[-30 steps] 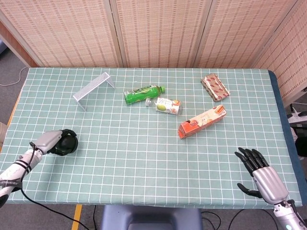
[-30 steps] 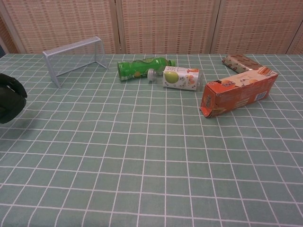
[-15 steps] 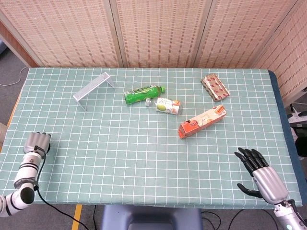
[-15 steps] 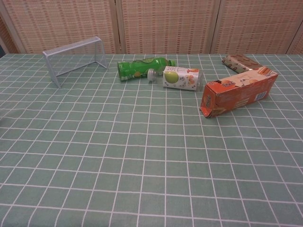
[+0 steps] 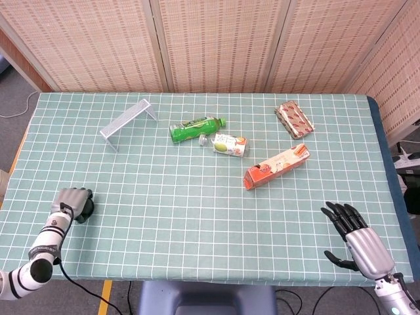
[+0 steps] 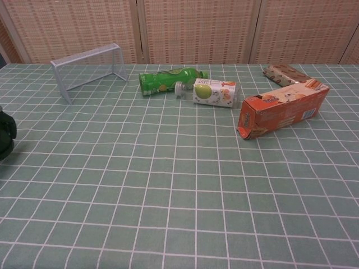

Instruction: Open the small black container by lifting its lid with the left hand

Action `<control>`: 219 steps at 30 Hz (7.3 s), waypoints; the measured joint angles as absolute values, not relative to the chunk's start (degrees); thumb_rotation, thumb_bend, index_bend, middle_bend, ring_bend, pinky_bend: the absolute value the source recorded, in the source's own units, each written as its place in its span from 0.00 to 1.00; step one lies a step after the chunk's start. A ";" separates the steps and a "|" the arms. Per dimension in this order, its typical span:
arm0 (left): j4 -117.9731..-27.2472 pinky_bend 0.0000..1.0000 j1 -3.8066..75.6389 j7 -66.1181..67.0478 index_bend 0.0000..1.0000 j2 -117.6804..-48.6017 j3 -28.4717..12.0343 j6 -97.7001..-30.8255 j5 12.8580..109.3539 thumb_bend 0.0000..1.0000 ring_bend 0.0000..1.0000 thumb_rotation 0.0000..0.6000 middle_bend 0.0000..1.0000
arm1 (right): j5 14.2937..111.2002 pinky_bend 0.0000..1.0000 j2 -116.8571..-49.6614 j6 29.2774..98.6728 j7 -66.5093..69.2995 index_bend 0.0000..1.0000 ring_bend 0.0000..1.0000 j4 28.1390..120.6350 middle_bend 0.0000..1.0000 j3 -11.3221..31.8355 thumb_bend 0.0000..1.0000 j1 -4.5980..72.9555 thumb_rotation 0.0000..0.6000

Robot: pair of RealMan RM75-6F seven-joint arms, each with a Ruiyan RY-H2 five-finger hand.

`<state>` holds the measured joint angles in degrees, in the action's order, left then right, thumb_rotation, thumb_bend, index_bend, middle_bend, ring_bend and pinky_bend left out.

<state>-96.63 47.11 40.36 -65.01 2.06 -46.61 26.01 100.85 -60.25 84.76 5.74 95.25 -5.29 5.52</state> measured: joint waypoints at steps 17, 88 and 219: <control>-90.71 0.92 34.97 -10.72 0.68 -63.91 -10.26 -31.37 69.98 0.54 0.66 1.00 0.65 | 100.95 0.00 -60.26 85.11 5.99 0.00 0.00 95.18 0.00 -5.26 0.18 5.48 1.00; -82.71 0.07 35.57 -1.26 0.00 -73.94 -0.52 -43.77 76.93 0.35 0.00 1.00 0.00 | 101.32 0.00 -59.74 86.34 7.18 0.00 0.00 95.33 0.00 -5.10 0.18 5.07 1.00; -87.24 0.04 15.51 -0.65 0.00 -68.30 2.84 -84.53 87.40 0.35 0.00 1.00 0.00 | 103.48 0.00 -62.42 86.41 4.53 0.00 0.00 94.35 0.00 -5.66 0.18 5.40 1.00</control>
<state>-87.24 15.51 -0.65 -68.30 2.84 -84.53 87.40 103.48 -62.42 86.41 4.53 94.35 -5.66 5.40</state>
